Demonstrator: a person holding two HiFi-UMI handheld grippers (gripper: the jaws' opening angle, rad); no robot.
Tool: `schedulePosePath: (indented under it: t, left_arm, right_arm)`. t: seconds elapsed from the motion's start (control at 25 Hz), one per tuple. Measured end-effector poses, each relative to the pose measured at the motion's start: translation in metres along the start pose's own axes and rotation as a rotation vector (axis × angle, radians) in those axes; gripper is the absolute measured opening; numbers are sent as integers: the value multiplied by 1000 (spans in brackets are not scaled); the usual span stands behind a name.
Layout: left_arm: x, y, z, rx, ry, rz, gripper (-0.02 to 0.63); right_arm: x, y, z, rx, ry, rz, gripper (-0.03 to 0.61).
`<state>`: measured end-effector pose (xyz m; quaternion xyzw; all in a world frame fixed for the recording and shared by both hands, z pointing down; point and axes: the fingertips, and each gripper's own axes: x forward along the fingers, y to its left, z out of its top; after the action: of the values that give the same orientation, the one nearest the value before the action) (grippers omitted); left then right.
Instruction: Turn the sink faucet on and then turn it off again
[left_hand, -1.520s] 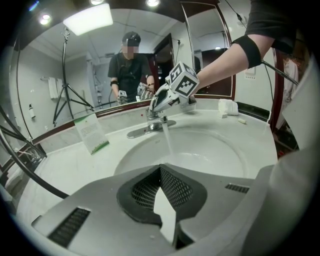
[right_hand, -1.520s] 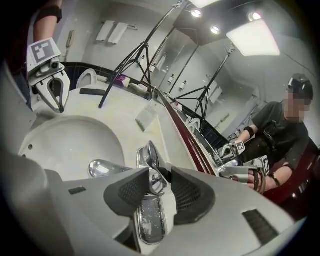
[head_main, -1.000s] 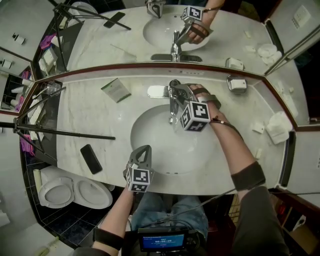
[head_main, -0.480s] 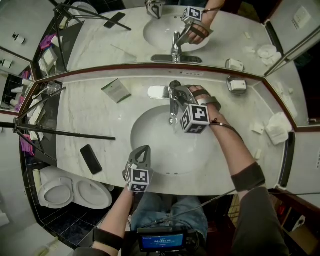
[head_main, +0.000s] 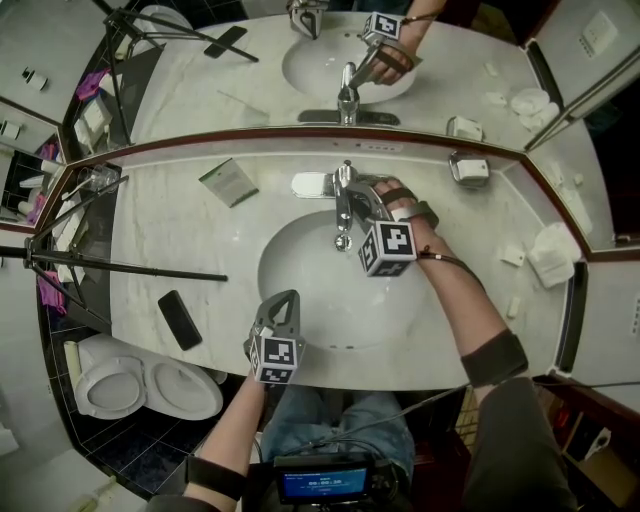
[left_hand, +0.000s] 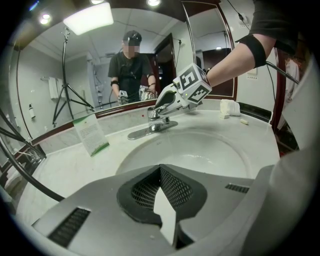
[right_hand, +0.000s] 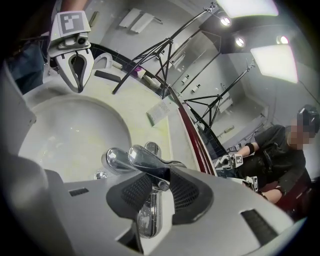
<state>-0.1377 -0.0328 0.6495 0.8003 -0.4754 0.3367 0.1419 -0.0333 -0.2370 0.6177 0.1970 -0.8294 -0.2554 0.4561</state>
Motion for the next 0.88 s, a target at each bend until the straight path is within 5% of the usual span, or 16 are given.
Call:
schedulePosePath:
  t: [0.88]
  left_arm:
    - [-21, -1, -8, 5, -8, 13, 2]
  right_arm:
    - [-7, 8, -9, 4, 56, -16, 118]
